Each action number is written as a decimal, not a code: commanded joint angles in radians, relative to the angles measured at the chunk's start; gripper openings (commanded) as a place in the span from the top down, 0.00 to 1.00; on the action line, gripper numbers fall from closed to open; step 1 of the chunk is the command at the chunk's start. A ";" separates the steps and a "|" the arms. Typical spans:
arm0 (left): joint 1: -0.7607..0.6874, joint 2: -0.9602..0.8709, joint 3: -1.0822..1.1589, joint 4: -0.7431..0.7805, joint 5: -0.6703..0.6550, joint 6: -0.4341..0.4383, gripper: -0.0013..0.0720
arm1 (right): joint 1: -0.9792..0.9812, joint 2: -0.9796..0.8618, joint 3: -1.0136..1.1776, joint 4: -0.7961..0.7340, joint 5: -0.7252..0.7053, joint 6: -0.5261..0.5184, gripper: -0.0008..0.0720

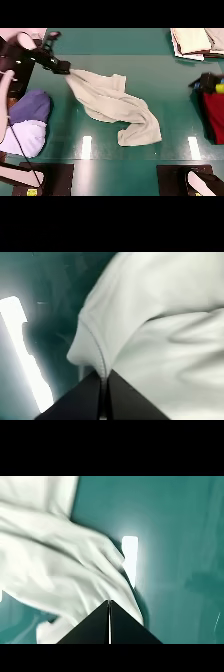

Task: Fold the shirts.

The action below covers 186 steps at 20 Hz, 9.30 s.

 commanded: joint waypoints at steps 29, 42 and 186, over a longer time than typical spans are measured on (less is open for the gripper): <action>0.039 0.620 0.257 -0.034 0.051 -0.007 0.95 | 0.090 -0.032 0.470 -0.024 -0.104 -0.061 0.97; 0.039 0.728 0.179 -0.088 0.049 -0.038 0.95 | -0.027 -0.133 0.843 -0.027 0.167 -0.031 0.97; 0.073 0.697 -1.188 -0.057 -0.062 -0.184 0.31 | -0.006 -0.164 -0.003 -0.145 -0.108 -0.036 0.45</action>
